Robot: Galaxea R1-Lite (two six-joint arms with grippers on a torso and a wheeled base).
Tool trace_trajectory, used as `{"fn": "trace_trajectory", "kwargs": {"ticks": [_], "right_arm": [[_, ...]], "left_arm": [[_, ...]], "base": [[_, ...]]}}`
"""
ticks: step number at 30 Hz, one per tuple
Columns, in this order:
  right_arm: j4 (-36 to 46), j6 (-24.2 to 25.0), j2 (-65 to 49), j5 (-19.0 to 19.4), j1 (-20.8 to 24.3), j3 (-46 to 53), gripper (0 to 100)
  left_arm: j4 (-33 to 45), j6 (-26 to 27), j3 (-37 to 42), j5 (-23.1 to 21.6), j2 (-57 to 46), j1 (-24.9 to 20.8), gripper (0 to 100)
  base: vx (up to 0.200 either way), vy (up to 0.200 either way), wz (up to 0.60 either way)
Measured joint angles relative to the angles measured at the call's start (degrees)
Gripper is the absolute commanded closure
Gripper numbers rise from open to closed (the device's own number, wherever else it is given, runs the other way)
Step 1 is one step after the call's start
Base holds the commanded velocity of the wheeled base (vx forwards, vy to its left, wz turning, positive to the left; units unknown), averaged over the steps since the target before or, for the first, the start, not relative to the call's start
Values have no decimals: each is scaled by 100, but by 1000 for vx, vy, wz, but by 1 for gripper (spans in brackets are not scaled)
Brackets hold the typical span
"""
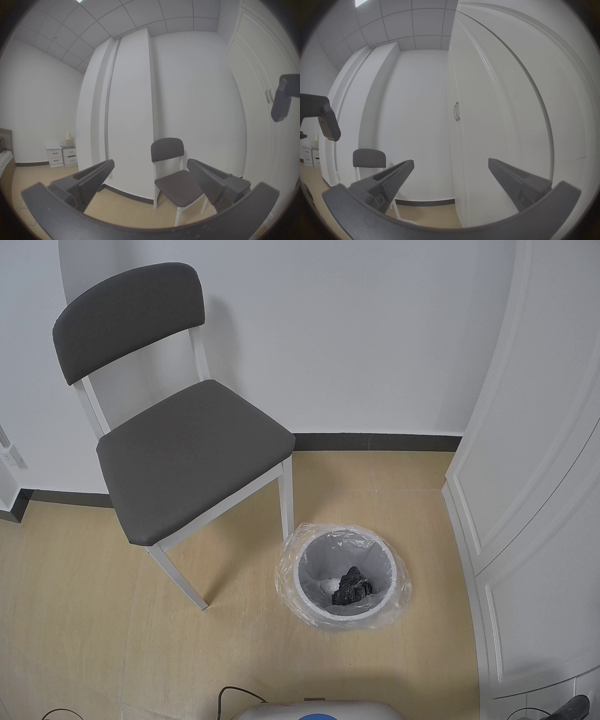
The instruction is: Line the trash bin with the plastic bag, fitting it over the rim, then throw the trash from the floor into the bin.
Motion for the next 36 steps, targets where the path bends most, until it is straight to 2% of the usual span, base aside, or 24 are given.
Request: {"fn": "trace_trajectory", "kwargs": {"ticks": [5,14,20,25,29,36], "right_arm": [[-202,5,-2,33,-2,193,0],[-1417,-39,-2,371,-2,778,0],[-2249,-95,-2,606,-2,1499,0],[-2777,-336,0,881,-2,2334,0],[-2975,-500,5,1069,-2,2918,0],[-3007,-552,6,1170,-2,3655,0]], "left_arm": [[-55,-150,358,-12,-168,44,0],[-701,-350,780,-305,-262,66,0],[-1868,-358,1782,-614,-273,66,0],[-2665,-358,2828,-1070,-273,63,0],[-2946,-411,3502,-1318,-273,61,0],[-3250,-490,4383,-1408,-273,66,0]], "base": [[0,0,0],[0,0,0],[0,0,0],[0,0,0],[0,0,0],[0,0,0]]}}
